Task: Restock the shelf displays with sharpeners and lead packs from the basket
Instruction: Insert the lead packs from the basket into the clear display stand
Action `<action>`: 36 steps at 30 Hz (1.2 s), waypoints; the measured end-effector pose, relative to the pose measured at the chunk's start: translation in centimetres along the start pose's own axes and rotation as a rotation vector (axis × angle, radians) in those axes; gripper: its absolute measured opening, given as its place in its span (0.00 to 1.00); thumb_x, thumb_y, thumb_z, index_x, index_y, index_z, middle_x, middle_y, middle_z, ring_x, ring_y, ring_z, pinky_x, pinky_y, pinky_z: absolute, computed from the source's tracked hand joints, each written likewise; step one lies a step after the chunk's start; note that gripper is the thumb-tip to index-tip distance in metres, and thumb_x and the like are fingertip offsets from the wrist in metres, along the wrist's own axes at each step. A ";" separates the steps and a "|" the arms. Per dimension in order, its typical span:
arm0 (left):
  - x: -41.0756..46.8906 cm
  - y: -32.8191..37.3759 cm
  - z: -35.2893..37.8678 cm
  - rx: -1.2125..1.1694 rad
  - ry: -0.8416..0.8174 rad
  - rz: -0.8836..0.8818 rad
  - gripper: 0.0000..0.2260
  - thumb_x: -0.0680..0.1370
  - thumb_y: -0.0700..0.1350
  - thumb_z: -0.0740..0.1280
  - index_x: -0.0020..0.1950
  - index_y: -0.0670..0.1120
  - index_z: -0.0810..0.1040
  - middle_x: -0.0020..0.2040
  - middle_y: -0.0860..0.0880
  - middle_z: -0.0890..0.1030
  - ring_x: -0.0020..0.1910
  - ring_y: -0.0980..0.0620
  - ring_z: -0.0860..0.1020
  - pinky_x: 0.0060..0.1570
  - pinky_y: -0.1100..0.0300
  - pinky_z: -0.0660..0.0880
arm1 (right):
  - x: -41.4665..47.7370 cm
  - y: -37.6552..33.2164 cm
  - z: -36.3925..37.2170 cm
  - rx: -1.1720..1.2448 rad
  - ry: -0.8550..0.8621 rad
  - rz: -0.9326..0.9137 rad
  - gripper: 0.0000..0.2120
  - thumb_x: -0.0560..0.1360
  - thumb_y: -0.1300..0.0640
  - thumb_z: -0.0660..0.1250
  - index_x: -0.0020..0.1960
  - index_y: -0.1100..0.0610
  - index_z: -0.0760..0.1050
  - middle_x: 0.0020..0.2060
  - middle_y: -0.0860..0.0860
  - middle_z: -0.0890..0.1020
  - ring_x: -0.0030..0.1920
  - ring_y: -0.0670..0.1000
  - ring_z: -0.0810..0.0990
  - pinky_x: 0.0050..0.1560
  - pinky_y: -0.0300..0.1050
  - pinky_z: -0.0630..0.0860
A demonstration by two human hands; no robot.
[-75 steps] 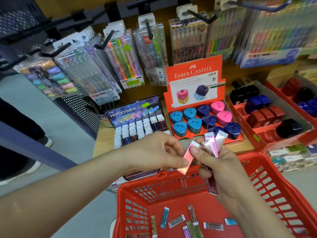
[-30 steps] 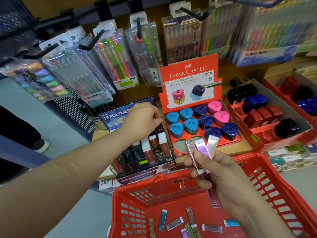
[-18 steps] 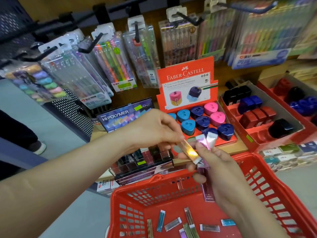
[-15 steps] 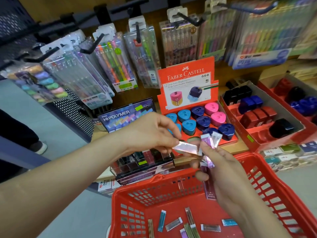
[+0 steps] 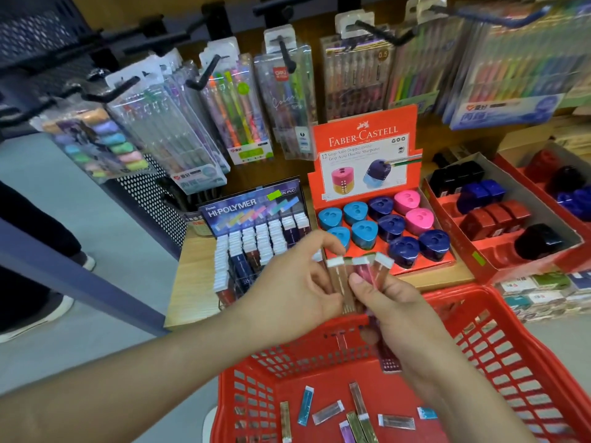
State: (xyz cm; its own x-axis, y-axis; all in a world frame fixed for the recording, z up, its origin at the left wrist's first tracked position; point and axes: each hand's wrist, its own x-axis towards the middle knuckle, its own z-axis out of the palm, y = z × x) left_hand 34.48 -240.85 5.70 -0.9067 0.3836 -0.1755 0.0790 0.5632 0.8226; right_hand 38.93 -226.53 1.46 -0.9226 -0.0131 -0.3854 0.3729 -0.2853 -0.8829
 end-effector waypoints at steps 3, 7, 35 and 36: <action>0.3 0.5 -0.7 0.101 -0.008 0.070 0.11 0.70 0.41 0.74 0.46 0.54 0.79 0.36 0.48 0.82 0.32 0.56 0.80 0.39 0.55 0.79 | -0.2 -0.2 -0.1 -0.109 -0.093 -0.013 0.11 0.79 0.53 0.63 0.48 0.59 0.80 0.35 0.52 0.82 0.33 0.46 0.77 0.26 0.37 0.67; 1.0 1.7 -2.3 0.310 -0.048 0.109 0.17 0.69 0.46 0.75 0.57 0.55 0.79 0.42 0.53 0.77 0.36 0.60 0.74 0.43 0.59 0.76 | -0.4 -0.3 -0.6 -0.143 -0.167 -0.026 0.11 0.79 0.54 0.63 0.43 0.60 0.77 0.33 0.53 0.77 0.30 0.47 0.74 0.25 0.38 0.65; 8.2 -2.0 -6.9 0.491 0.211 0.018 0.07 0.76 0.41 0.69 0.54 0.47 0.82 0.41 0.50 0.82 0.40 0.57 0.81 0.46 0.63 0.78 | 0.2 0.2 -3.1 0.024 -0.174 0.066 0.15 0.75 0.54 0.64 0.52 0.66 0.77 0.32 0.57 0.75 0.28 0.49 0.71 0.24 0.39 0.63; 8.5 -2.1 -6.6 0.497 0.226 0.006 0.07 0.76 0.41 0.70 0.54 0.46 0.81 0.43 0.49 0.82 0.41 0.56 0.81 0.49 0.60 0.79 | 0.2 0.2 -3.3 0.029 -0.169 0.059 0.19 0.74 0.53 0.64 0.54 0.70 0.75 0.32 0.57 0.75 0.28 0.49 0.71 0.23 0.38 0.63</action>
State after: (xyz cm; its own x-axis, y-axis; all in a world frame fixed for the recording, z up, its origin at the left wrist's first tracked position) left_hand 23.82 -243.63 6.04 -0.9677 0.2519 -0.0056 0.2214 0.8606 0.4587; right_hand 39.09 -223.38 0.34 -0.9037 -0.1903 -0.3834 0.4258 -0.3067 -0.8513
